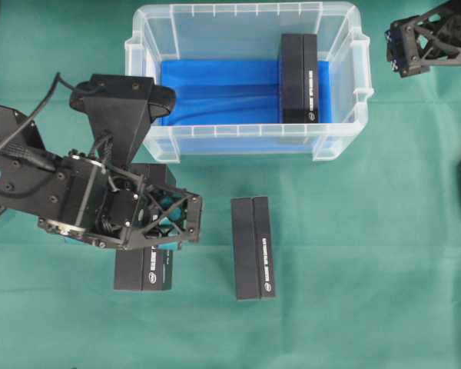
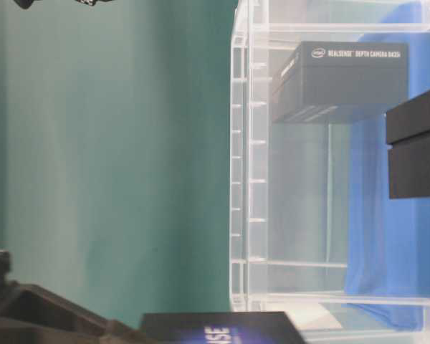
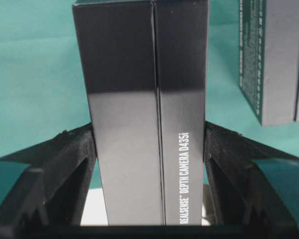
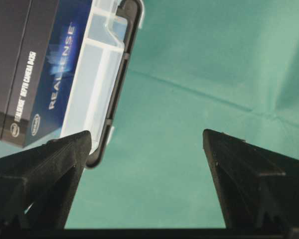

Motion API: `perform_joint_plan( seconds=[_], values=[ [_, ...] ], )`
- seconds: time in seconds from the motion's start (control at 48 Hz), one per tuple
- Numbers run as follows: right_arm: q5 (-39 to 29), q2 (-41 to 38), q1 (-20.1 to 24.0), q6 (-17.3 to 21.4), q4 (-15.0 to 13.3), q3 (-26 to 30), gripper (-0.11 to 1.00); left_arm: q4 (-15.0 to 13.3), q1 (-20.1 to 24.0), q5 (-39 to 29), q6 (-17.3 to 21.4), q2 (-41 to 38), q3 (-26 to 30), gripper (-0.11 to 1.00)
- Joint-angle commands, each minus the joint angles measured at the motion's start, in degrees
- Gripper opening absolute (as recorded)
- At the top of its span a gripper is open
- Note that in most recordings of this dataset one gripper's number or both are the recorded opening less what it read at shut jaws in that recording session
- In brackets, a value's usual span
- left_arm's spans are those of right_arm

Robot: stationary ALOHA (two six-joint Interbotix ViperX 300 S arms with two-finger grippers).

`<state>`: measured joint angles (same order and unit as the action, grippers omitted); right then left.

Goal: Take out the box from the case.
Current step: 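Lower the boxes onto the table left of the first pair, open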

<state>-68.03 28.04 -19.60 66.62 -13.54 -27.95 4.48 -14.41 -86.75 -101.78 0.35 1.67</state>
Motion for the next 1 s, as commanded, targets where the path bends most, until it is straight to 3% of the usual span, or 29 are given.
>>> perform_joint_plan(
  seconds=[0.0, 0.479, 0.75, 0.979],
  values=[
    [0.3, 0.6, 0.1, -0.1, -0.2, 0.5, 0.92, 0.3, -0.4, 2.4, -0.5, 2.6, -1.3, 0.61],
    [0.1, 0.7, 0.1, -0.1, -0.5, 0.4, 0.92, 0.3, -2.9, 16.8, -4.9, 1.2, -15.0, 0.61],
    [0.0, 0.6, 0.1, -0.1, -0.5, 0.4, 0.92, 0.3, -3.0, 23.4, -4.8, -1.4, -19.1, 0.61],
    [0.0, 0.6, 0.1, -0.1, -0.5, 0.4, 0.92, 1.2, -2.9, 24.2, -4.8, -1.8, -20.3, 0.61]
  ],
)
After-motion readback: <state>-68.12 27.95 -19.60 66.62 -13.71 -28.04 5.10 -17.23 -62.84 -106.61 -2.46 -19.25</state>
